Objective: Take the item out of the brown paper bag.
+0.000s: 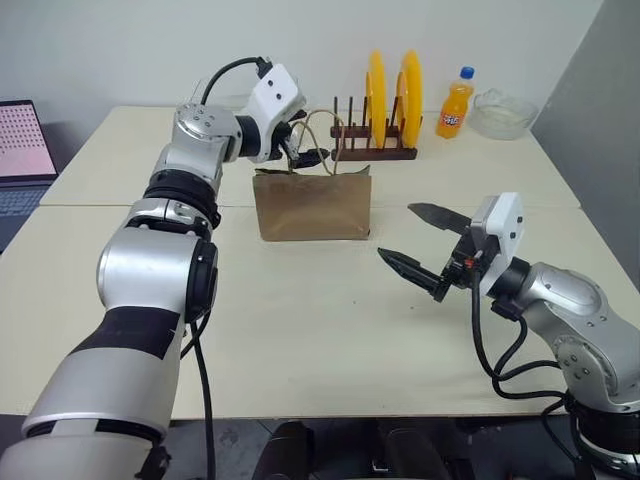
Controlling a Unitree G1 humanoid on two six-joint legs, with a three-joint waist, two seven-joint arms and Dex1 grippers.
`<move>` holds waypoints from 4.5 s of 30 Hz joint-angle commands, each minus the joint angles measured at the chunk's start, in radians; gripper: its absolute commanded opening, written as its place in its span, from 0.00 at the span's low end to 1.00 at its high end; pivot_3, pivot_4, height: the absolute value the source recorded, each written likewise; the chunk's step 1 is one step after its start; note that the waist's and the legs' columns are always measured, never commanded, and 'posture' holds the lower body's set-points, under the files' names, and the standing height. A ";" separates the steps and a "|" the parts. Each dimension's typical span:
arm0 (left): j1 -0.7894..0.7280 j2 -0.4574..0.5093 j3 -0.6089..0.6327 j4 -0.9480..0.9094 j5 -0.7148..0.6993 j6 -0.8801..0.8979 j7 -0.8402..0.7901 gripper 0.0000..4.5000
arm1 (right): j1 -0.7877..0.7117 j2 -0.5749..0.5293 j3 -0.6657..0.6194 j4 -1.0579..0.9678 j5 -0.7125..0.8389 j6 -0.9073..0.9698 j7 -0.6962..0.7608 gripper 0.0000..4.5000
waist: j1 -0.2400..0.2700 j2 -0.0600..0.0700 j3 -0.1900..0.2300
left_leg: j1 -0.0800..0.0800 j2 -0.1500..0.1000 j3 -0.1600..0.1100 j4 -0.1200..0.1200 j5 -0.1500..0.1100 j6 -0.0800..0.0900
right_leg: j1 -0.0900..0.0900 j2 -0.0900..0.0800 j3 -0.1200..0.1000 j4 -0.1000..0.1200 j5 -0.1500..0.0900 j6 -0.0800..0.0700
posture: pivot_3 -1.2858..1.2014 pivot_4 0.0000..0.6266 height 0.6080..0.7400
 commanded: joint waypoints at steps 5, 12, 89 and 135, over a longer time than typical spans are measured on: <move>0.001 0.033 0.003 -0.052 -0.011 -0.016 -0.051 0.99 | -0.007 -0.007 0.003 -0.027 -0.002 -0.034 0.007 1.00 | 0.000 0.000 0.000 | 0.000 0.000 0.000 0.000 0.000 0.000 | 0.000 0.000 0.000 0.000 0.000 0.000 | 0.52 0.24 1.00; 0.014 0.089 0.013 -0.100 -0.025 -0.014 -0.091 0.99 | 0.002 -0.011 0.000 -0.034 -0.002 -0.032 -0.004 1.00 | -0.005 0.000 0.000 | 0.000 0.000 0.000 0.000 0.000 0.000 | 0.000 0.000 0.000 0.000 0.000 0.000 | 0.52 0.24 1.00; 1.469 0.120 0.365 -2.182 -0.832 0.799 0.530 1.00 | -1.207 0.383 0.399 1.975 -0.951 -0.770 0.073 0.01 | -0.019 0.002 0.000 | 0.010 0.001 0.004 -0.004 0.000 -0.001 | 0.005 0.000 0.005 -0.001 0.000 -0.004 | 0.52 0.24 1.00; 1.438 0.473 0.234 -1.822 -0.536 0.287 -0.001 1.00 | -0.330 0.031 0.176 0.390 -0.355 -0.139 0.662 0.14 | 0.009 0.008 0.003 | 0.009 0.001 0.001 -0.005 0.000 -0.001 | 0.006 0.000 0.003 -0.005 -0.001 -0.004 | 0.52 0.24 1.00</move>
